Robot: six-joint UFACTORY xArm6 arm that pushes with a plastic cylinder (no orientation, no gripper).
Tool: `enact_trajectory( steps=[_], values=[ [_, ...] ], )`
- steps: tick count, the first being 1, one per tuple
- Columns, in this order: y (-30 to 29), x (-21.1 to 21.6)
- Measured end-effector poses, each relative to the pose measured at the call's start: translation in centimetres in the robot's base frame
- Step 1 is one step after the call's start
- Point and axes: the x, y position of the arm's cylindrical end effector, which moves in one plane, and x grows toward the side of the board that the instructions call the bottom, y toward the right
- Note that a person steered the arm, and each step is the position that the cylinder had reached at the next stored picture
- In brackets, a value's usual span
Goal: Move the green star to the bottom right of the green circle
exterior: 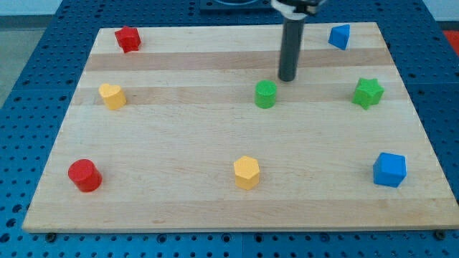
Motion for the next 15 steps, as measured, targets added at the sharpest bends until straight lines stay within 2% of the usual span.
enact_trajectory(
  steps=[4,5,6,9,12,15],
  values=[
    [15.7,-0.2],
    [17.5,1.4],
    [17.6,3.4],
    [13.4,4.3],
    [11.8,8.1],
    [8.8,7.7]
  ],
)
